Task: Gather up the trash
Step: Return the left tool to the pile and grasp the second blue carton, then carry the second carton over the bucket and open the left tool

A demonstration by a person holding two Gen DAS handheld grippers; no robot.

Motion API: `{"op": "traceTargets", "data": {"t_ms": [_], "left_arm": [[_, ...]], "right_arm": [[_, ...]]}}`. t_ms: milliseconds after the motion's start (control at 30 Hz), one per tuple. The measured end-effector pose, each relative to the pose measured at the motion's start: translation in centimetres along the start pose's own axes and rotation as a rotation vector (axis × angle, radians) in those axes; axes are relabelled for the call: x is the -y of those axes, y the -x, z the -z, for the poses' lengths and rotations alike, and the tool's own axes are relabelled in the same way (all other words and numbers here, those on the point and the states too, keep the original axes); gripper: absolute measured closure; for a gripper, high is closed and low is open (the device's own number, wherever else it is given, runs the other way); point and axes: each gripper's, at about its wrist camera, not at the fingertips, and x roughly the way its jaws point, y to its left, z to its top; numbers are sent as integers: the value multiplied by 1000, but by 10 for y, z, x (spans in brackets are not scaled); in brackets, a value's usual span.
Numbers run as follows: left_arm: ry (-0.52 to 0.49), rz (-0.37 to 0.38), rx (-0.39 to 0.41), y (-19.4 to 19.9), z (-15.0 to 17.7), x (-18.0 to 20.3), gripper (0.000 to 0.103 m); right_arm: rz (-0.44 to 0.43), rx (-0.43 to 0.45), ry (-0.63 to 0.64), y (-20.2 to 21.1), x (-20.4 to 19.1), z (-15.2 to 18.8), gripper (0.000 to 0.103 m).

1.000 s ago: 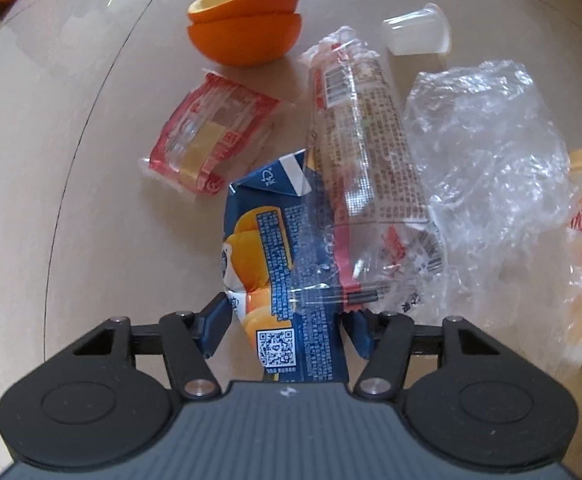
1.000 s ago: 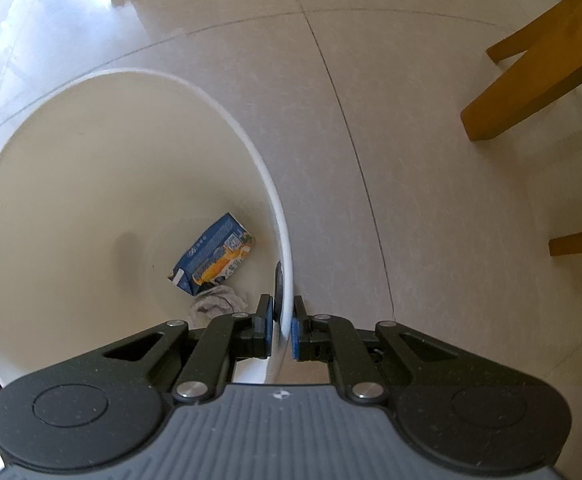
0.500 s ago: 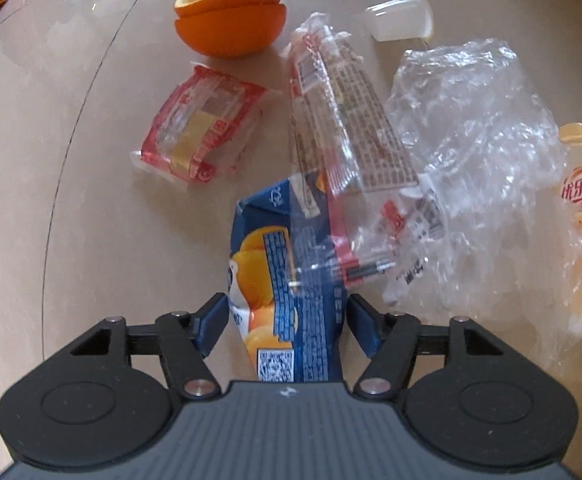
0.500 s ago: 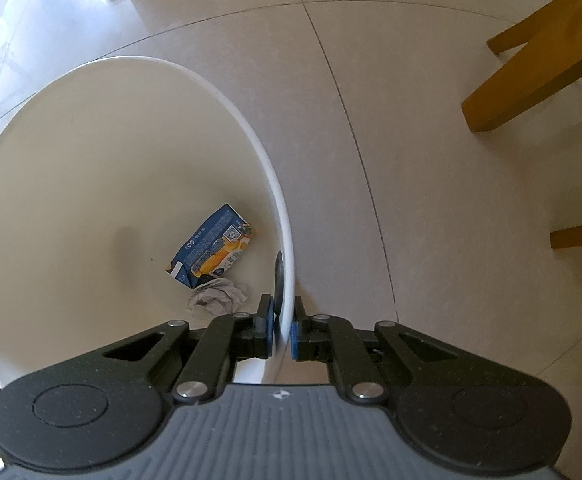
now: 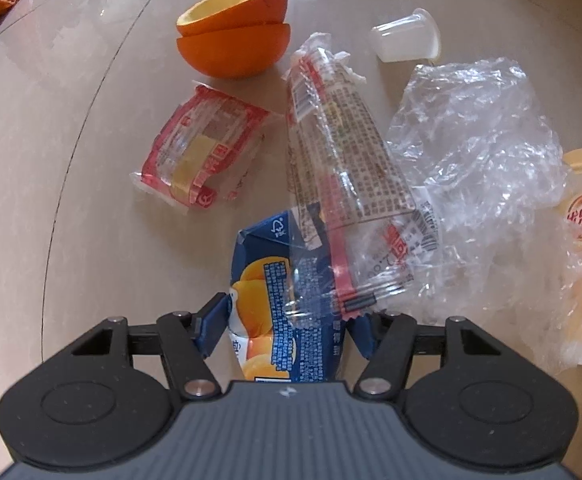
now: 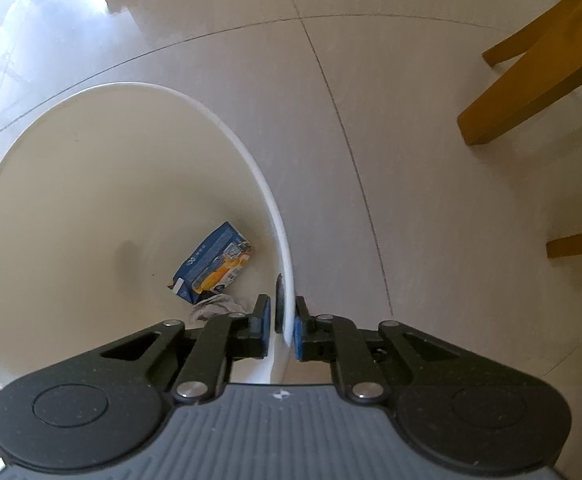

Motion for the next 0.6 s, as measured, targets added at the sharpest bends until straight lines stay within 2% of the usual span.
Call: {"op": "traceTargets", "data": {"t_ms": [133,300,433,600], "left_arm": [[-6,-10,4,1,3,0,41],[-61,-28,-4,11,9,5,42],[-43,12,-31,23,14,3,42],[-168,-18,-88,41,24,10,42]], "right_arm": [[-1,9,-6,0,0,2,92],[12,19,6,3,-6,6,91],[16,21,7,6,-9,6,91],[10,18,5,7,-8,4,92]]}}
